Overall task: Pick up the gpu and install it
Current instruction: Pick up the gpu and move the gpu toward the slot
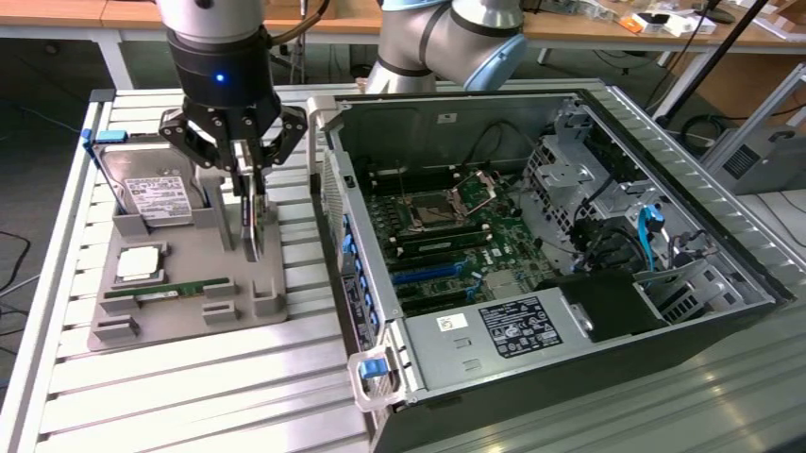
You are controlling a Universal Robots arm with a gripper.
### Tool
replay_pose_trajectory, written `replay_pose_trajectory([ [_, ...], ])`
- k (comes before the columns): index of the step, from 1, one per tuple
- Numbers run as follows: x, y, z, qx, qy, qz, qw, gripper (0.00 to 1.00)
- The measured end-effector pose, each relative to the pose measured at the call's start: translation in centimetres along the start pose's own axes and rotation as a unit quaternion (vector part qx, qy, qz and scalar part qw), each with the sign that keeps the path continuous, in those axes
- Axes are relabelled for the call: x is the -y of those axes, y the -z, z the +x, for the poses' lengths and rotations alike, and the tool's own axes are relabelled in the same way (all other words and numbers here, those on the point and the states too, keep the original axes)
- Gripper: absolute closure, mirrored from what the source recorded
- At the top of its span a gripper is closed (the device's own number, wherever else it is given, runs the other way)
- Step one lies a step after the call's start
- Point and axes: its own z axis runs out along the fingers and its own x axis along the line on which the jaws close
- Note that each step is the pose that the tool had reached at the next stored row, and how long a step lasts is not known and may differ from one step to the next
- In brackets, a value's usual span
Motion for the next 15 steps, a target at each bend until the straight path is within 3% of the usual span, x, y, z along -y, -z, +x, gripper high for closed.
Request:
replay_pose_trajectory([
  [15,0.0,0.33,-0.01,0.0,0.0,0.0,1.0,0.73],
])
